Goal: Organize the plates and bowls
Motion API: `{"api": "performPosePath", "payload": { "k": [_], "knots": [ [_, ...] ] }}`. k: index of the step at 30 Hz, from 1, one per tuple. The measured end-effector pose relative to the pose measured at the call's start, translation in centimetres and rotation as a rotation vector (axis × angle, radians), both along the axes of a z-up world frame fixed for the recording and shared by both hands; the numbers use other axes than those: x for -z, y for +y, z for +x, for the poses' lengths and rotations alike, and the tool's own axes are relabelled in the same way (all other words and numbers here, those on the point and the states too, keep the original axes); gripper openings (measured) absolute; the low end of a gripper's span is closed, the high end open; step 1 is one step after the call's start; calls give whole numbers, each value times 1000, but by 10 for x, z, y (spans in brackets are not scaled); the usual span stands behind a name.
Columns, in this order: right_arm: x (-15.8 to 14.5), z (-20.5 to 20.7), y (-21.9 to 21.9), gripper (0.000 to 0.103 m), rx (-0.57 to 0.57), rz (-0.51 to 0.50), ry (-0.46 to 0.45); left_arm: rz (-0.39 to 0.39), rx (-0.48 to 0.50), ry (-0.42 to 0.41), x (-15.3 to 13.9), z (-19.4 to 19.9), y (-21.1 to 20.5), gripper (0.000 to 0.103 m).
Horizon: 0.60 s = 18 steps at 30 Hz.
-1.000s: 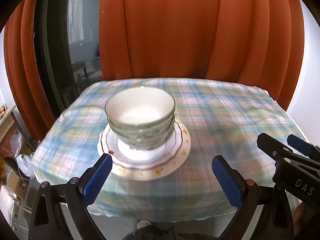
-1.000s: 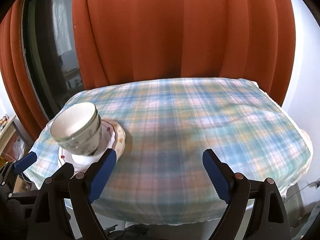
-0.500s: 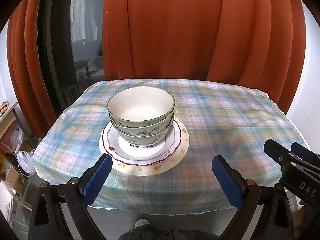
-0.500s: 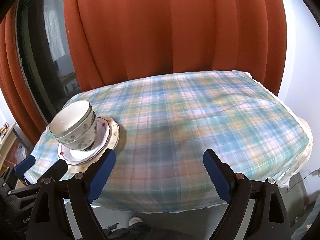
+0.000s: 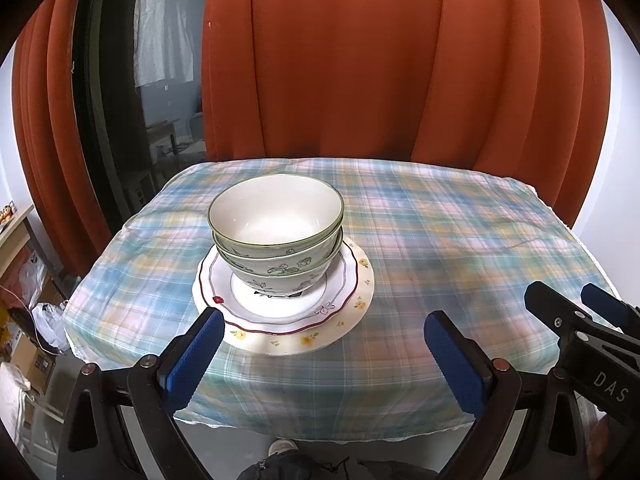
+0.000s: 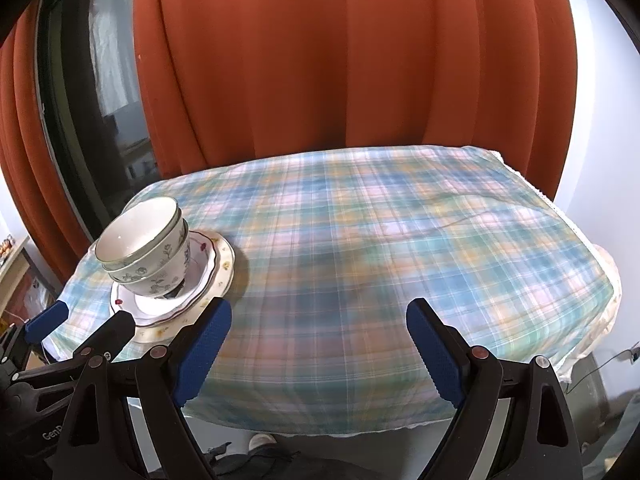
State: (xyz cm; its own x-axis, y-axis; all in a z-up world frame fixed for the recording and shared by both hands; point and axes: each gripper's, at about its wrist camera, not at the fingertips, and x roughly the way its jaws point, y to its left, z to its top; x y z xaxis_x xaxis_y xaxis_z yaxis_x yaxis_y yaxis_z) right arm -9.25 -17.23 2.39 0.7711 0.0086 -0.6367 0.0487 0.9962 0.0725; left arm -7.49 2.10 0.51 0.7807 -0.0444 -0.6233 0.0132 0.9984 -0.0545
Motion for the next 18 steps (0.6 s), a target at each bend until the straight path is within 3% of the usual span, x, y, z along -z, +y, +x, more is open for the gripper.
{"api": "performPosePath", "payload": {
  "k": [18],
  "knots": [
    [0, 0, -3, 91, 6, 2, 1, 4, 3, 1, 1, 0, -3, 101]
  ]
}}
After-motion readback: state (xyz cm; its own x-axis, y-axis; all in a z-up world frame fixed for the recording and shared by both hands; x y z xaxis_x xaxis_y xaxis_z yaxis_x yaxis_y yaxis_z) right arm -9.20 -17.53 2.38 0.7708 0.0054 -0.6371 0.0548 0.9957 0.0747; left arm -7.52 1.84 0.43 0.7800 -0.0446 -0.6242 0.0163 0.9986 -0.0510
